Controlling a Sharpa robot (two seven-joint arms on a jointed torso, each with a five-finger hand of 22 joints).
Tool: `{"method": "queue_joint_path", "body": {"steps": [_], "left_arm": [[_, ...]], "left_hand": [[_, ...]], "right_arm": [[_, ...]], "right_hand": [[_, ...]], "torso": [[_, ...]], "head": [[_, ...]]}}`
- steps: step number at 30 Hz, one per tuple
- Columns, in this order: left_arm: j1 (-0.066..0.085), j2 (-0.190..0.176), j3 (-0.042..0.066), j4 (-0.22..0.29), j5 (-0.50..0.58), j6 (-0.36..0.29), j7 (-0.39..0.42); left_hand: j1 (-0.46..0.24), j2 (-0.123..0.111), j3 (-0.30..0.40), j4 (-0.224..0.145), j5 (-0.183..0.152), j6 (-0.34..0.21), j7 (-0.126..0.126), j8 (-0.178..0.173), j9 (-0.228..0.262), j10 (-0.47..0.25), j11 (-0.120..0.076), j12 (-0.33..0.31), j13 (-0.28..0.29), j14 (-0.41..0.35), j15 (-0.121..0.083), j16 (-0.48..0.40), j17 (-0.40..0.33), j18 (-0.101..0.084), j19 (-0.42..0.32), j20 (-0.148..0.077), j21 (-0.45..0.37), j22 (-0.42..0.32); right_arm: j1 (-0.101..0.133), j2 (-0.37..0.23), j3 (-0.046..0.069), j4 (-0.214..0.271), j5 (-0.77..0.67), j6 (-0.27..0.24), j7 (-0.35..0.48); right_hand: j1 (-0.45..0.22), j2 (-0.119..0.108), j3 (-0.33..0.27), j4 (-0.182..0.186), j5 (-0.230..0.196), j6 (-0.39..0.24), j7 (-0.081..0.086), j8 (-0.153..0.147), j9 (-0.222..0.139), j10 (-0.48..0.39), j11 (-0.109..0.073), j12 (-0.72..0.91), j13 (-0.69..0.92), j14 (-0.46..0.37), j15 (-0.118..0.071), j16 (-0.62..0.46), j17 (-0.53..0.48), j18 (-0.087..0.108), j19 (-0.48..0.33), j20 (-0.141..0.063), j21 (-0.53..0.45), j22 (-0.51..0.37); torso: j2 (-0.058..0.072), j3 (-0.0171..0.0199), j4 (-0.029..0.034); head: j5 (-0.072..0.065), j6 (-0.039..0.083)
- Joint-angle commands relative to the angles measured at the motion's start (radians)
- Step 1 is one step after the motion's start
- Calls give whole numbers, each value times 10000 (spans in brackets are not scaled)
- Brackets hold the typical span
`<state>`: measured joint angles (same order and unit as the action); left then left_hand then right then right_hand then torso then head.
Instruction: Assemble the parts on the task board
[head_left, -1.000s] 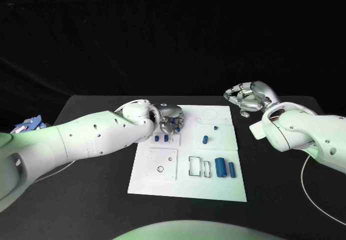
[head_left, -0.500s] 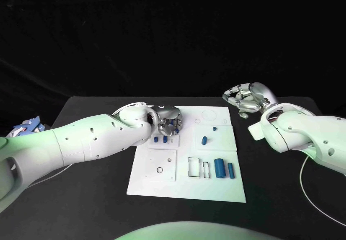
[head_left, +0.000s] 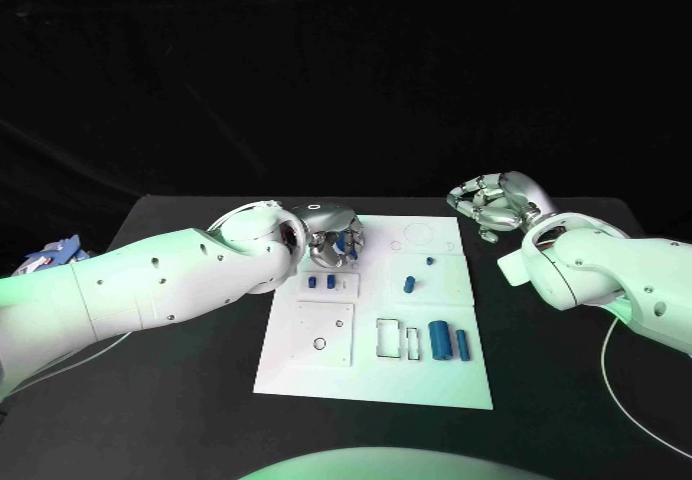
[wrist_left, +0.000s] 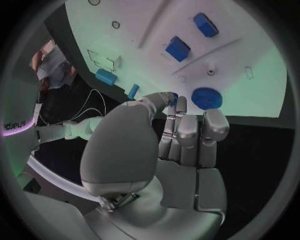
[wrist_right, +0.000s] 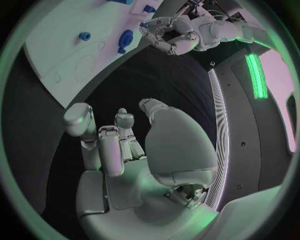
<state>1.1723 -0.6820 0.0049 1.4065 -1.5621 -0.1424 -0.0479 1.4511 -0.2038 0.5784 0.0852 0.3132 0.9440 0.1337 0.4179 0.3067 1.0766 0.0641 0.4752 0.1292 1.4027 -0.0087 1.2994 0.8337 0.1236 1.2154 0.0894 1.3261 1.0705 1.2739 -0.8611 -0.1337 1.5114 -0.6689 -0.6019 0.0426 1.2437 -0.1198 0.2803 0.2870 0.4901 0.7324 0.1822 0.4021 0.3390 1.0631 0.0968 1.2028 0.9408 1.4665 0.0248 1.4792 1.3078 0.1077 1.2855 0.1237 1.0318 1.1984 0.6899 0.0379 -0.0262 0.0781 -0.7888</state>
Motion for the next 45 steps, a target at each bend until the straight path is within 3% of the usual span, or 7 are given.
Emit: {"method": "queue_joint_path", "body": {"steps": [1, 12, 32, 39, 45], "left_arm": [[58, -199, 61, 221, 277, 115, -212], [110, -628, 114, 358, 476, 936, -489], [111, -704, 108, 215, 478, 1082, -746], [112, -693, 108, 191, 476, 1137, -814], [112, -701, 108, 181, 473, 1170, -868]], "left_hand": [[-106, 4, -13, -33, -50, 99, -6, -50, 20, 92, -11, -71, -12, 85, -11, 22, -27, -128, 95, 11, 50, 30], [-203, -23, -55, -26, -57, 137, -16, -82, 26, 152, -19, -147, -20, 73, -17, -5, -116, -124, 75, 13, 39, 13], [-264, -38, -94, -16, -65, 146, -18, -109, 27, 183, -21, -195, -24, 80, -18, 4, -97, -130, 92, 13, 51, 43], [-270, -42, -101, -18, -65, 147, -19, -115, 27, 190, -22, -203, -24, 72, -18, -10, -133, -131, 96, 13, 53, 49], [-270, -43, -102, -20, -65, 147, -19, -117, 27, 192, -23, -205, -24, 68, -19, -17, -154, -133, 101, 13, 56, 56]], "right_arm": [[-24, 8, 2, -46, -98, 22, 85], [-105, 6, 1, -193, -114, 21, 86], [-232, 174, 2, -513, -321, -95, 300], [-231, 184, 3, -497, -371, -125, 316], [-228, 195, 3, -490, -409, -144, 321]], "right_hand": [[13, 68, 58, -10, 64, -54, -3, 32, -14, -20, 2, -23, 10, 427, -41, -24, 342, 120, -84, 1, -64, -14], [13, 68, 58, -10, 64, -54, -3, 32, -14, -20, 2, -23, 10, 427, -41, -24, 342, 120, -84, 1, -64, -14], [18, 66, 61, -13, 80, -36, -7, 56, -20, -33, -1, -33, -17, 420, -43, -37, 314, 125, -95, 0, -99, -29], [18, 66, 61, -13, 80, -36, -7, 56, -20, -33, -1, -33, -17, 420, -43, -37, 314, 125, -95, 0, -99, -29], [18, 66, 61, -13, 80, -36, -7, 56, -20, -33, -1, -33, -17, 420, -43, -37, 314, 125, -95, 0, -99, -29]], "torso": [[2, -5, 14], [30, -37, 14], [139, -400, 15], [145, -473, 14], [135, -465, 17]], "head": [[-8, 7], [-17, 35], [-26, 178], [-1, 192], [22, 188]]}}
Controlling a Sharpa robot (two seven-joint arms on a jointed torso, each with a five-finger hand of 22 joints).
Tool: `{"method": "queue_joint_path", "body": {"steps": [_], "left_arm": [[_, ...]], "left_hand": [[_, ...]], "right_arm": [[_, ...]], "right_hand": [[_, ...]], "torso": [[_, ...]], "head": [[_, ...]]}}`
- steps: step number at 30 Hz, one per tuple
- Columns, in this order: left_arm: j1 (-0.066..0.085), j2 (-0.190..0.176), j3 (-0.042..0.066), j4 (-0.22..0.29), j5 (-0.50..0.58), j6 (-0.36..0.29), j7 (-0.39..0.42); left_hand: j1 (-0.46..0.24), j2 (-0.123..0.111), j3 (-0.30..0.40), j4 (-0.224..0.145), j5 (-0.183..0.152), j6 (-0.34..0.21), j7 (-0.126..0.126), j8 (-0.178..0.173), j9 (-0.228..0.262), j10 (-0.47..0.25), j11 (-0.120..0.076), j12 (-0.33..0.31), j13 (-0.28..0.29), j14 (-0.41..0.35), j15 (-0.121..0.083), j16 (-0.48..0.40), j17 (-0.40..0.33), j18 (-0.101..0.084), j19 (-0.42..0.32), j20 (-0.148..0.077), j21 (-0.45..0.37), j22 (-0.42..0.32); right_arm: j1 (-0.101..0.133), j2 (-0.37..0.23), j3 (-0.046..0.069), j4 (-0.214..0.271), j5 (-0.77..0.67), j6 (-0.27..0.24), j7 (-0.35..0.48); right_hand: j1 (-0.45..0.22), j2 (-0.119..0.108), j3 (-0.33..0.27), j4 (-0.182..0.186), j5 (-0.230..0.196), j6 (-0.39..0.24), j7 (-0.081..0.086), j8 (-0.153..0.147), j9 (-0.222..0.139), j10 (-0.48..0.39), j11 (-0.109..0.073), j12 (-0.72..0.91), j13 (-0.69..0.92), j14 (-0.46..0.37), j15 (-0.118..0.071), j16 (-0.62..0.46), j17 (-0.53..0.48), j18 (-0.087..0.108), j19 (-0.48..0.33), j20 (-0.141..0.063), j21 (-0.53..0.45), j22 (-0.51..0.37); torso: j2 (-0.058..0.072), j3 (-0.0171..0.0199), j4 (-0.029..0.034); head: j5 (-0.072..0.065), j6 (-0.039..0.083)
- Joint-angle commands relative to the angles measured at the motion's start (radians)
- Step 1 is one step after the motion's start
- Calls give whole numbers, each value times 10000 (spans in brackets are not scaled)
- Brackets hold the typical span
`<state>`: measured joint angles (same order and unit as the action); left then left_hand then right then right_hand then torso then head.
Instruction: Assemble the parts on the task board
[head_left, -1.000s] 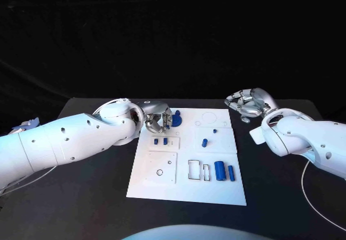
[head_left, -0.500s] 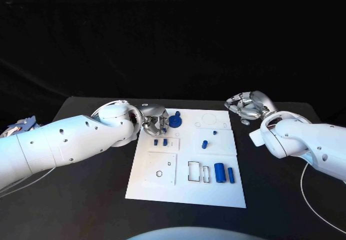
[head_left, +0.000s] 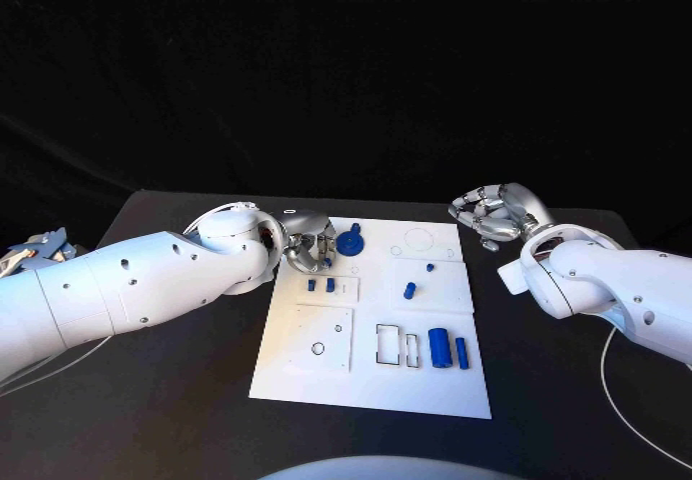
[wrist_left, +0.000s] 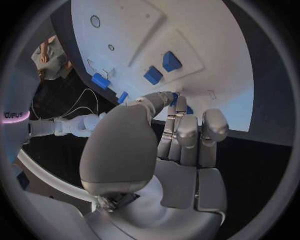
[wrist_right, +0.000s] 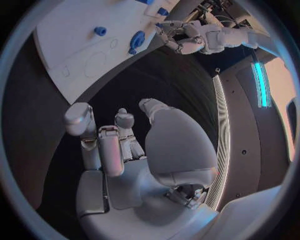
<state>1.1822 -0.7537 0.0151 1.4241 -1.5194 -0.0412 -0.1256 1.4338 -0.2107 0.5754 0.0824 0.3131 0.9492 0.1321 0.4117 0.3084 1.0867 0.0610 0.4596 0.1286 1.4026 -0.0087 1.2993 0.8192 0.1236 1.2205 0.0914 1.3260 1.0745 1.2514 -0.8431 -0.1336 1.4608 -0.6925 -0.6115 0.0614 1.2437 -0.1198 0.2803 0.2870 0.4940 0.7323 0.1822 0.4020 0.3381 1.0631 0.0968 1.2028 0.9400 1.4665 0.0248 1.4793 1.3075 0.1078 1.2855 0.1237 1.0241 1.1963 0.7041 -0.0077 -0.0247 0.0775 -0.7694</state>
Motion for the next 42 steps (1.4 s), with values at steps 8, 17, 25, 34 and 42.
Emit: {"method": "queue_joint_path", "body": {"steps": [8, 17, 25, 34, 42], "left_arm": [[13, 39, 6, -54, -66, 128, -187], [14, 70, 6, -118, -153, 104, -201], [10, 203, -5, -236, -166, 122, -188], [9, 281, -23, -228, -160, 209, -140], [10, 278, -26, -243, -158, 548, -329]], "left_hand": [[-96, 21, -78, -3, -64, 91, -4, -65, 10, 98, 6, -61, -17, 63, -20, -23, -23, -133, 50, -7, 56, 16], [-91, 18, -80, -11, -63, 92, -4, -70, 10, 103, 5, -67, -16, 61, -21, -26, -27, -136, 57, -7, 61, 27], [-89, 18, -82, -16, -62, 92, -4, -73, 10, 107, 5, -71, -16, 66, -22, -16, 2, -135, 56, -8, 61, 26], [-101, 14, -96, -17, -69, 91, 4, -85, 10, 114, 10, -85, -14, 62, -21, -22, -12, -133, 50, -8, 56, 18], [-106, 18, -101, -17, -72, 95, 4, -88, 11, 121, 11, -91, -13, 44, -20, -51, -89, -133, 49, -8, 55, 17]], "right_arm": [[1, 30, 3, 32, -178, -61, 133], [6, 32, 3, 49, -177, -70, 130], [8, 34, 3, 67, -182, -64, 127], [11, 25, 4, 80, -183, -55, 118], [15, 13, 4, 89, -183, -48, 111]], "right_hand": [[18, 66, 61, -13, 40, -35, -7, 56, -11, -33, -2, -33, -9, 420, -43, -37, 317, 125, -95, 0, -21, -9], [34, 56, 66, -20, 46, -40, -8, 62, -18, -64, -2, -55, -47, 412, -44, -49, 294, 126, -97, -1, -34, -12], [34, 56, 66, -20, 46, -40, -8, 62, -18, -64, -2, -55, -47, 412, -44, -49, 294, 126, -97, -1, -34, -12], [34, 56, 66, -20, 46, -40, -8, 62, -18, -64, -2, -55, -47, 412, -44, -49, 294, 126, -97, -1, -34, -12], [34, 56, 66, -20, 46, -40, -8, 62, -18, -64, -2, -55, -47, 412, -44, -49, 294, 126, -97, -1, -34, -12]], "torso": [[6, 7, -8], [7, 13, -6], [5, 8, -12], [0, 11, -23], [-5, 3, -8]], "head": [[66, 12], [79, 10], [81, -4], [93, -34], [77, -51]]}}
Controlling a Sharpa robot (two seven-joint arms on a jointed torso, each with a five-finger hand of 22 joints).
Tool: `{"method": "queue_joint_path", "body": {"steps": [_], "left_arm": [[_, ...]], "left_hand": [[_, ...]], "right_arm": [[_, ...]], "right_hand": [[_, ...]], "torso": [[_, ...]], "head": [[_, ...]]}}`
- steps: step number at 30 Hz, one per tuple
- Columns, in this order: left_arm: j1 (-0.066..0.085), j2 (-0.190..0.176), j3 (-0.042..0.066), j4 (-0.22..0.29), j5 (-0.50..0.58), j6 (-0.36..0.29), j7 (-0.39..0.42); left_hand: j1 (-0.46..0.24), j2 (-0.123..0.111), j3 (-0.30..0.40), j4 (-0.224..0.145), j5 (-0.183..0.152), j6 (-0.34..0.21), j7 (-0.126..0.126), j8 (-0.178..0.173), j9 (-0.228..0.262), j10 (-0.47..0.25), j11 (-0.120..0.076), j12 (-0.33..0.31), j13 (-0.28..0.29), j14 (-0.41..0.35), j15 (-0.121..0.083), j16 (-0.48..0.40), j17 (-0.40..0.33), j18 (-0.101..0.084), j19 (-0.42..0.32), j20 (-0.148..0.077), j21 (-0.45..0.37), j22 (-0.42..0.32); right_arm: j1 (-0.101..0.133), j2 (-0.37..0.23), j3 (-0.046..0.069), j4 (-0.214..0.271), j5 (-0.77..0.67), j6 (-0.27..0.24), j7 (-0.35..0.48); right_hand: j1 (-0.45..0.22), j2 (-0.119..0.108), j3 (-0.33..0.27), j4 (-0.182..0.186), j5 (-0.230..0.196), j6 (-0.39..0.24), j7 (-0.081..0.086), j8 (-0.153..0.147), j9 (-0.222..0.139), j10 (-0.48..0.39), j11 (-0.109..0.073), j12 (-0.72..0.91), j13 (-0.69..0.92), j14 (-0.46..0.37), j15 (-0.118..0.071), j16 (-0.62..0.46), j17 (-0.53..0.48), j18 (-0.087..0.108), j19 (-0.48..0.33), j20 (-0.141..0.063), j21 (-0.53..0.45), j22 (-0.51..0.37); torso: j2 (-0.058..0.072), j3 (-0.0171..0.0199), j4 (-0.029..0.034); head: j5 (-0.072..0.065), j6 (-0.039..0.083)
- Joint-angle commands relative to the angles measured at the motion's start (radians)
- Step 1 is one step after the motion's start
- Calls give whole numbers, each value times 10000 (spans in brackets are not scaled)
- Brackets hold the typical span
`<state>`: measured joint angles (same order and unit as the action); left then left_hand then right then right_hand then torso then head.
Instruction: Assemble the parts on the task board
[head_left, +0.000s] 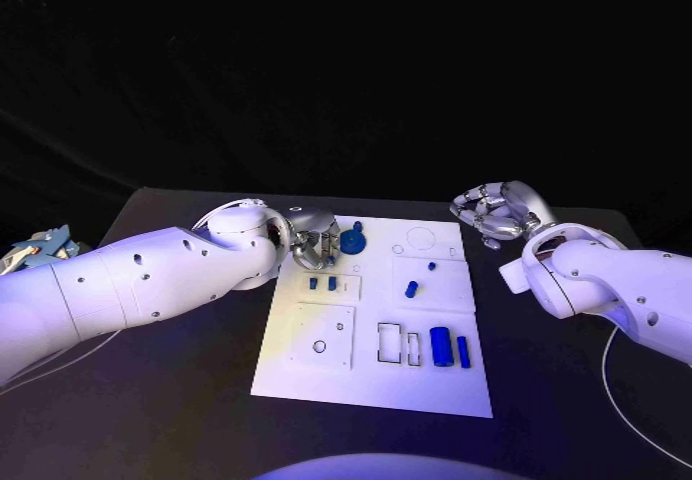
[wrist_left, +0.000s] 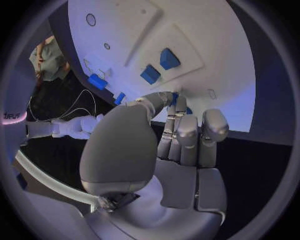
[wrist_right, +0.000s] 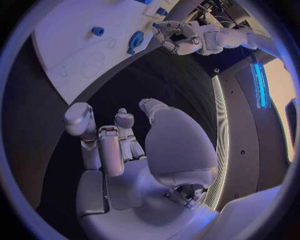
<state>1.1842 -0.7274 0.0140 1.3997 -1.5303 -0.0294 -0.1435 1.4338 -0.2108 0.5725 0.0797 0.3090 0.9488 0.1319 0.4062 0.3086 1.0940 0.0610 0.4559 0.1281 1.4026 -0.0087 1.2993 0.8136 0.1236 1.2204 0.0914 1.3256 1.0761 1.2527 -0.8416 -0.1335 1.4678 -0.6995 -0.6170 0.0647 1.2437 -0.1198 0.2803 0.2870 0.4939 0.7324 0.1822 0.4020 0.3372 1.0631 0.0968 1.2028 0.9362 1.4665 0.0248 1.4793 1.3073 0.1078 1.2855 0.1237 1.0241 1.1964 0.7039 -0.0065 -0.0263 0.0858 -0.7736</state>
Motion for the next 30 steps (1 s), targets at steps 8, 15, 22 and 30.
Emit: {"method": "queue_joint_path", "body": {"steps": [8, 15, 22, 30], "left_arm": [[-9, -9, -17, 11, -55, 646, -359], [-9, -17, -18, 37, -51, 668, -291], [-9, -14, -22, 46, 19, 531, -159], [-9, 6, -33, -18, 194, 384, -205]], "left_hand": [[-101, 36, -81, -1, -38, 128, -3, -30, 17, 78, 2, -61, -1, 18, -23, -95, -147, -130, 39, -7, 51, -14], [-93, 54, -96, -21, -41, 172, -20, -25, 28, 122, -14, -68, 12, 34, -33, -74, -95, -129, 35, -11, 48, -17], [-103, 51, -111, -24, -46, 186, -29, -26, 32, 134, -20, -75, 16, 50, -38, -53, -44, -129, 35, -12, 47, -16], [-294, -99, -236, 22, -49, -273, 113, -456, -107, -106, 119, -430, -39, 25, 69, -23, 5, -91, -148, 37, -95, -246]], "right_arm": [[4, -10, 3, 21, -113, 10, 74], [4, -20, 3, 41, -125, 7, 71], [5, -22, 3, 51, -144, 6, 68], [8, -30, 3, 60, -148, -10, 71]], "right_hand": [[37, 55, 68, -17, 48, -36, -8, 73, -16, -52, -3, -47, 1, 414, -45, -48, 305, 127, -97, -2, -43, -13], [37, 55, 68, -17, 48, -36, -8, 73, -16, -52, -3, -47, 1, 414, -45, -48, 305, 127, -97, -2, -43, -13], [37, 55, 68, -17, 48, -36, -8, 73, -16, -52, -3, -47, 1, 414, -45, -48, 305, 127, -97, -2, -43, -13], [36, 51, 67, -15, 48, -34, -9, 80, -21, -83, -3, -70, -42, 407, -45, -59, 281, 130, -104, -2, -64, -23]], "torso": [[10, -17, 11], [14, -24, 15], [2, -15, 4], [8, -10, -4]], "head": [[-8, -23], [-12, -43], [-6, -50], [-14, -53]]}}
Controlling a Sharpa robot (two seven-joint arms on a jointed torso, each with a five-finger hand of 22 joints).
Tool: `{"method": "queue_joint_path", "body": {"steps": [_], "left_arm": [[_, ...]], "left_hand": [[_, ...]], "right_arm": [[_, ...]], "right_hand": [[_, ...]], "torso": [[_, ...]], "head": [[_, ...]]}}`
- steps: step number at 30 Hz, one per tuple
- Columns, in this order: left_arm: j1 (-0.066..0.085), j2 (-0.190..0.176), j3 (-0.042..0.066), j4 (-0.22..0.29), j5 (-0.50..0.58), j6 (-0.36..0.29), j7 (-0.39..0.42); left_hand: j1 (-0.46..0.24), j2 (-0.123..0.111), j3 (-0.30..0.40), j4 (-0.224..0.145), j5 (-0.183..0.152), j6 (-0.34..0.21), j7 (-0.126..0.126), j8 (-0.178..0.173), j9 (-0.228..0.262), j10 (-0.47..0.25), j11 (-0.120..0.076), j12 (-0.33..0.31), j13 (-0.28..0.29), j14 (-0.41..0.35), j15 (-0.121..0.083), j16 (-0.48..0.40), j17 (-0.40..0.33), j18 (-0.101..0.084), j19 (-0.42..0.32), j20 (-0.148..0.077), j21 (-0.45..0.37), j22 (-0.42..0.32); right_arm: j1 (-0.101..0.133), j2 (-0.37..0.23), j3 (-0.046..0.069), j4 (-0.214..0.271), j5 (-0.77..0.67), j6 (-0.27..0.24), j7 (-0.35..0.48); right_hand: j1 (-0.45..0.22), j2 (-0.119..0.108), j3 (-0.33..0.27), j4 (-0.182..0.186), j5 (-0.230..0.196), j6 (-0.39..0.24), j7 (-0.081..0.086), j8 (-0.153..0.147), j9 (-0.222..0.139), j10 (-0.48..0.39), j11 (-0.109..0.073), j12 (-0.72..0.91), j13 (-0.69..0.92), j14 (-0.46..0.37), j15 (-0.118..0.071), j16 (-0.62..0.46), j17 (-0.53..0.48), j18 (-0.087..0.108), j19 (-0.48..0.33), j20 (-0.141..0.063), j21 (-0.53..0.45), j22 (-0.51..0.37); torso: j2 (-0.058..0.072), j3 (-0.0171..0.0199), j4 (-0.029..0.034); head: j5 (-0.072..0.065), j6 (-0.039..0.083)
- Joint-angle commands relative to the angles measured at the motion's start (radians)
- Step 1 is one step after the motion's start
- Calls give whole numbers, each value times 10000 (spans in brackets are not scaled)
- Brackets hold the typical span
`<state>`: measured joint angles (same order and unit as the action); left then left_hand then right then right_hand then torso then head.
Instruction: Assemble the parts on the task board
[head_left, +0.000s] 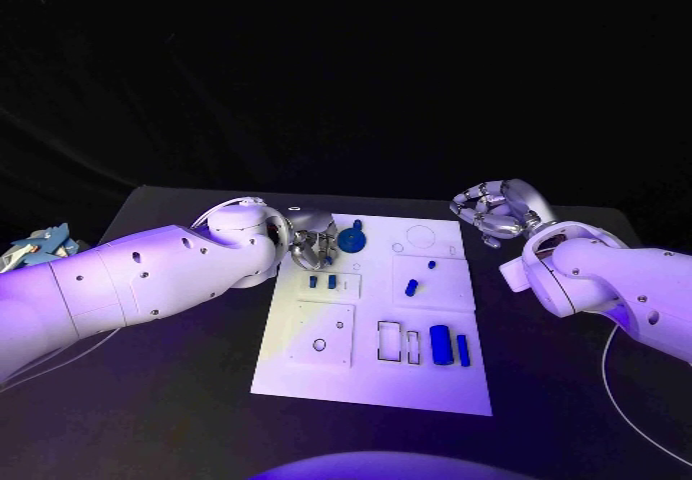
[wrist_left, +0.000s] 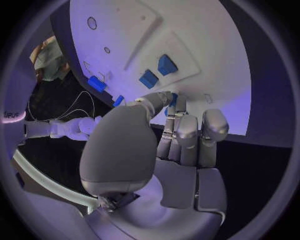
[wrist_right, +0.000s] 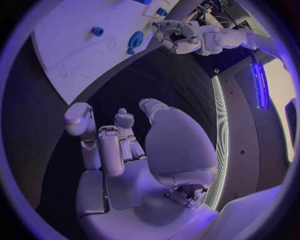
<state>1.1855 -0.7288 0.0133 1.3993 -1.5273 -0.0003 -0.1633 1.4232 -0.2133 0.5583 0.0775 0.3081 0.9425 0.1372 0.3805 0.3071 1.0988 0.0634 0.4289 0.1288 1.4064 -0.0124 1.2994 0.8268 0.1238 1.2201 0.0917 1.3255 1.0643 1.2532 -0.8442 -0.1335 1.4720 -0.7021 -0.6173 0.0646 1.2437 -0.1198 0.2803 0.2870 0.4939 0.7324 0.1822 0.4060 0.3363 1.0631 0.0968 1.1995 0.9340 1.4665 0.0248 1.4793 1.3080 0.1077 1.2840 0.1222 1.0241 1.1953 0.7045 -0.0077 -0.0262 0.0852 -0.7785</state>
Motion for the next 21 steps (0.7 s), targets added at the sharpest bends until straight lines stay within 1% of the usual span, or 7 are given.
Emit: {"method": "queue_joint_path", "body": {"steps": [1, 2, 6, 10, 15, 21], "left_arm": [[-22, 22, -27, -19, 182, 93, -21], [-23, 26, -30, -29, 214, 96, -49], [-23, 26, -36, -42, 257, 112, -90], [-23, 22, -38, -41, 245, 131, -153], [-24, 8, -39, -30, 236, 61, -197], [-25, -19, -39, -5, 233, -81, -198]], "left_hand": [[-209, -99, -107, 52, -37, -253, 78, -242, -108, -178, 114, -195, -54, -28, 123, -33, -152, -88, -167, 48, -112, -154], [-257, -160, -135, 77, -30, -409, 122, -393, -168, -226, 161, -297, -71, -67, 163, -51, -215, -74, -224, 89, -159, -220], [-398, -307, -232, 159, -23, -463, 182, -515, -218, -356, 242, -475, -108, -129, 231, -84, -339, -60, -283, 154, -214, -289], [-557, -560, -396, 252, 53, -714, 257, -754, -315, -546, 328, -663, -138, -194, 306, -102, -459, -41, -351, 228, -285, -381], [-559, -570, -409, 267, 62, -710, 264, -772, -322, -611, 346, -710, -149, -208, 322, -105, -488, -35, -372, 244, -305, -411], [-511, -508, -378, 273, 84, -652, 279, -767, -320, -608, 357, -721, -144, -213, 335, -100, -506, -34, -364, 261, -307, -407]], "right_arm": [[3, -4, 2, 19, -123, -8, 72], [4, -6, 2, 20, -123, -9, 72], [5, -11, 2, 20, -124, -9, 71], [6, -15, 2, 20, -124, -9, 70], [7, -16, 2, 18, -124, -8, 72], [7, -15, 2, 15, -124, -8, 70]], "right_hand": [[36, 51, 67, -14, 49, -34, -9, 39, -12, -83, -3, -37, -20, 407, -45, -59, 274, 130, -89, 13, -64, -11], [36, 51, 67, -14, 49, -34, -9, 39, -12, -83, -3, -37, -20, 407, -45, -59, 274, 130, -89, 13, -64, -11], [36, 51, 67, -14, 49, -34, -9, 39, -12, -83, -3, -37, -20, 407, -45, -59, 274, 130, -89, 13, -64, -11], [36, 51, 67, -14, 49, -34, -9, 39, -12, -83, -3, -37, -20, 407, -45, -59, 274, 130, -89, 13, -64, -11], [36, 51, 67, -14, 49, -34, -9, 39, -12, -83, -3, -37, -20, 407, -45, -59, 274, 130, -89, 13, -64, -11], [36, 51, 67, -14, 49, -34, -9, 39, -12, -83, -3, -37, -20, 407, -45, -59, 274, 130, -89, 13, -64, -11]], "torso": [[1, 2, -3], [-1, 3, -3], [-1, 2, 2], [-3, -3, 0], [-3, -10, -6], [4, -8, 0]], "head": [[-11, -4], [-11, -6], [-24, -4], [-31, -7], [-34, -8], [-39, -3]]}}
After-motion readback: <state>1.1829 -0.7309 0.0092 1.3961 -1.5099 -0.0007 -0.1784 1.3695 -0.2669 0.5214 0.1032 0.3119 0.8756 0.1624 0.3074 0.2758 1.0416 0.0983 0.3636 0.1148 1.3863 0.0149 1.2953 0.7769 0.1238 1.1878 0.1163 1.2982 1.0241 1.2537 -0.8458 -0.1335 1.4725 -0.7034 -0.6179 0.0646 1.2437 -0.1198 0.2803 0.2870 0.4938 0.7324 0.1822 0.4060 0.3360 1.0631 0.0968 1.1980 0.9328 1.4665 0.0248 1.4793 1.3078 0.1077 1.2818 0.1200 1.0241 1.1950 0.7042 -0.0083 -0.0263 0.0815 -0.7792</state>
